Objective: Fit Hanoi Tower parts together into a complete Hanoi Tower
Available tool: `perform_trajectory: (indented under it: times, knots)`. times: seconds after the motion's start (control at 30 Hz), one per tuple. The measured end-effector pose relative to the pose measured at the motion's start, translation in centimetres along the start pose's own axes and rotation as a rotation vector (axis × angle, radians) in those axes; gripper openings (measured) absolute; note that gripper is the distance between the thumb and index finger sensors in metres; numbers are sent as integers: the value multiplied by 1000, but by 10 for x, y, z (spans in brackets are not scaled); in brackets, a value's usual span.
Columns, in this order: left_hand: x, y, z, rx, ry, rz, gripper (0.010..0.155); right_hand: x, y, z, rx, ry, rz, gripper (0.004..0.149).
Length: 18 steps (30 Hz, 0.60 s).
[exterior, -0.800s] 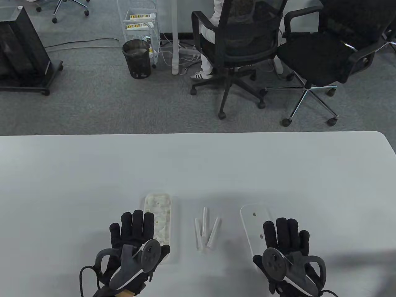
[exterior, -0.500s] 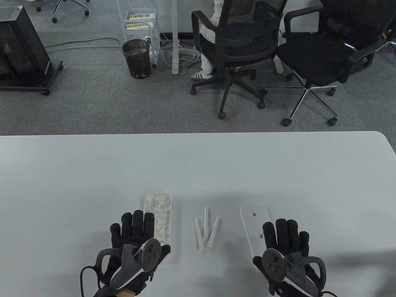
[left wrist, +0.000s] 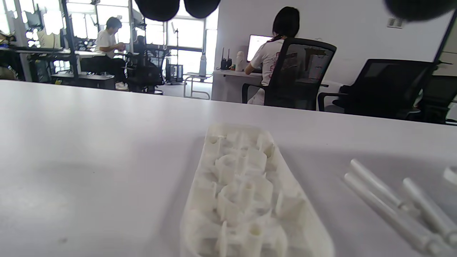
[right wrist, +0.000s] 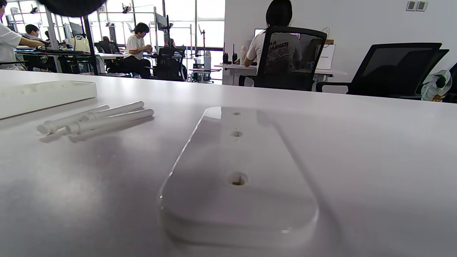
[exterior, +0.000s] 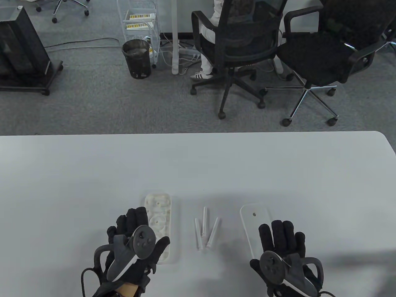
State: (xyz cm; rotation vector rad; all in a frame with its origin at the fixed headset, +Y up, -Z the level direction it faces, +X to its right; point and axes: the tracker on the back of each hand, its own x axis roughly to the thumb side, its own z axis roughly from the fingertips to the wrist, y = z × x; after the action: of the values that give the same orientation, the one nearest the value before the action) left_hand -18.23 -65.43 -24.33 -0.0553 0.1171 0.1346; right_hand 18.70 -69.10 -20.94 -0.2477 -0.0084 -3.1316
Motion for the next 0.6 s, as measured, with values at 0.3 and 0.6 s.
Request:
perform_trajectory:
  times: [0.3,0.6]
  knots:
    - [14,-15,-9,-102,147,42,114,-1,0,1,9,-9,-25,94]
    - [18,-60,-22,-301,278,-24,118,0,1,3,13,-25,-31,95]
